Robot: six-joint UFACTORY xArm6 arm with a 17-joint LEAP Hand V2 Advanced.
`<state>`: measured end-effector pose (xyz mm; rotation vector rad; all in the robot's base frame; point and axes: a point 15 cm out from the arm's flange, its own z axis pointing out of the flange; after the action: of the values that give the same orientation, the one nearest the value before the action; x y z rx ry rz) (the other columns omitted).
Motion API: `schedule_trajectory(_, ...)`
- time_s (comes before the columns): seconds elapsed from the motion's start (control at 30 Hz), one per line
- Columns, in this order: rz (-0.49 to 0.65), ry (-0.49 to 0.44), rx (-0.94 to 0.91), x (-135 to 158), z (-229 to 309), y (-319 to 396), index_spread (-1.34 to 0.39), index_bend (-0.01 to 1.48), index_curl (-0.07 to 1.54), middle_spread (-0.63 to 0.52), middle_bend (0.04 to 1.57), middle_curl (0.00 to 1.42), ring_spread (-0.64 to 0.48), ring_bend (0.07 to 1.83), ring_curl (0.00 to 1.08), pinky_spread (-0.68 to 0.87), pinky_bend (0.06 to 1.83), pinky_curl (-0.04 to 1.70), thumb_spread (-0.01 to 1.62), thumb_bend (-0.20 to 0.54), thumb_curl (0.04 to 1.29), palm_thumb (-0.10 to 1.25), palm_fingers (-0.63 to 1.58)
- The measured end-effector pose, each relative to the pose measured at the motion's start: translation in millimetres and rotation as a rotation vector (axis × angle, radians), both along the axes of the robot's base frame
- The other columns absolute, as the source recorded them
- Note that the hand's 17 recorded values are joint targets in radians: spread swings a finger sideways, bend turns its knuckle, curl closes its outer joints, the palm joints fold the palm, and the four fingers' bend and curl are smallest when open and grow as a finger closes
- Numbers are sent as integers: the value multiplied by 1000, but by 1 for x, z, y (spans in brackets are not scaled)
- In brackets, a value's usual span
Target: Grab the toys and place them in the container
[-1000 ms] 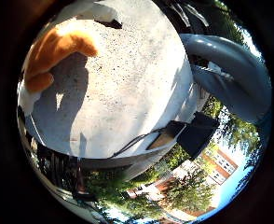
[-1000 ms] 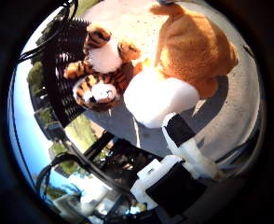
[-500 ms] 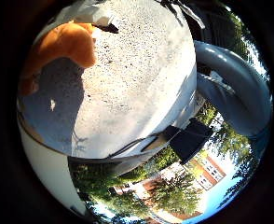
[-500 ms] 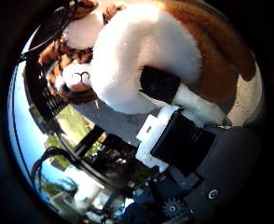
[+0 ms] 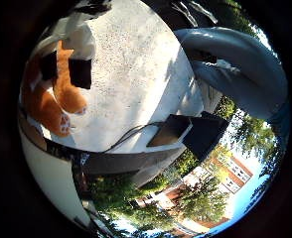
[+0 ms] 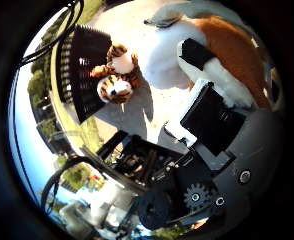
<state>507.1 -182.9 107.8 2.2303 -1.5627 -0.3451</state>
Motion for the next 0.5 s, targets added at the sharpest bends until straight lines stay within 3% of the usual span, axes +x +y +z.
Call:
schedule_trajectory(0.27,1,21,146,-51,150,50,-1022,616,374,-224,1231,1027,-120,1435,846,208,1462,897,1111,8,769,1020,869)
schedule_trajectory(0.5,175,-73,196,-53,221,150,-1119,652,490,-223,1264,1068,-129,1478,865,177,1525,935,1124,-8,833,1007,818)
